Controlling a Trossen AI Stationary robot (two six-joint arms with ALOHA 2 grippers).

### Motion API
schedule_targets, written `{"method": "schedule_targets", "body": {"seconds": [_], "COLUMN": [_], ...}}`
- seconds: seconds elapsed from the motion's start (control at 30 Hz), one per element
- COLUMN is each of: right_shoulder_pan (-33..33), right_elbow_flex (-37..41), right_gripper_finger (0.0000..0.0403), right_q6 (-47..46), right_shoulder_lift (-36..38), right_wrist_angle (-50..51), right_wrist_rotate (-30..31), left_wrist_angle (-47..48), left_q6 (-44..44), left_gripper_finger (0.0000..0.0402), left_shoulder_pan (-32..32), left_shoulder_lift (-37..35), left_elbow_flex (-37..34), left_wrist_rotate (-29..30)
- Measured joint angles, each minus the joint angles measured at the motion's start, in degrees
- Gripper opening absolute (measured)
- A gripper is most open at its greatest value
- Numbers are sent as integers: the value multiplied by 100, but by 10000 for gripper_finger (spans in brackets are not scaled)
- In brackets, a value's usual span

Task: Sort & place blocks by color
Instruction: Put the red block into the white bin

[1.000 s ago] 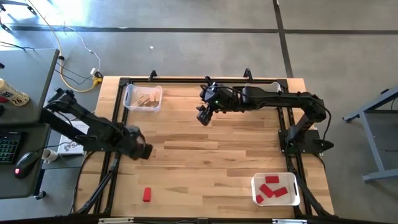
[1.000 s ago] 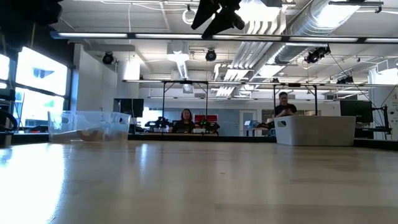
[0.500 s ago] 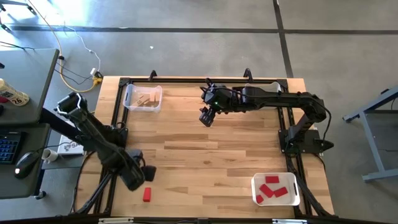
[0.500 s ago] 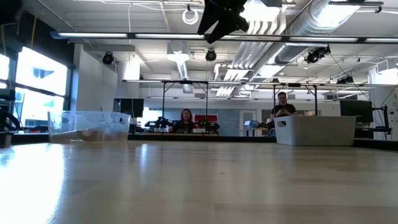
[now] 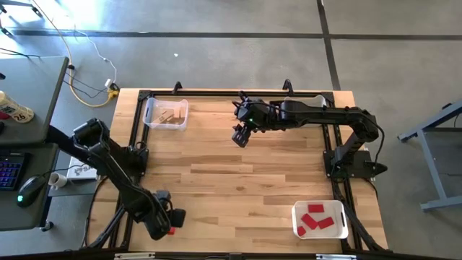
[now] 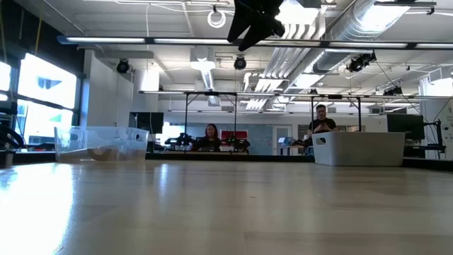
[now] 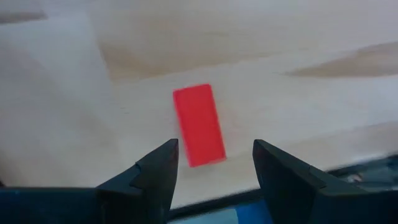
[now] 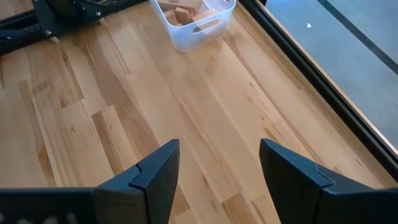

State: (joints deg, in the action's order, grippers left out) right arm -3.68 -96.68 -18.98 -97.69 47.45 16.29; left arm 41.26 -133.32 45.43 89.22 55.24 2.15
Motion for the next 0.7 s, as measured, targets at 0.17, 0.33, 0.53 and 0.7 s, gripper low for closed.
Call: {"method": "schedule_targets", "body": {"seconds": [0.17,0.33,0.53,0.7], "right_shoulder_pan": [0,0,0,0], "right_elbow_flex": [0,0,1,2], "right_gripper_finger": [209,209,209,209], "right_q6": [-17,-35,-44,-44], "right_shoulder_lift": [0,-2,-4,-4], "right_wrist_angle": [36,63,102,104], "right_wrist_rotate": [-4,-9,-11,-24], "left_wrist_angle": [-174,-223,-151,-72], "left_q6": [-2,-2,7,14], "left_gripper_finger": [191,190,190,190], "left_shoulder_pan": [0,0,0,4], "left_shoulder_lift": [291,616,1029,1236], "left_elbow_flex": [1,157,403,514], "left_wrist_rotate": [-26,-95,-157,-305]}}
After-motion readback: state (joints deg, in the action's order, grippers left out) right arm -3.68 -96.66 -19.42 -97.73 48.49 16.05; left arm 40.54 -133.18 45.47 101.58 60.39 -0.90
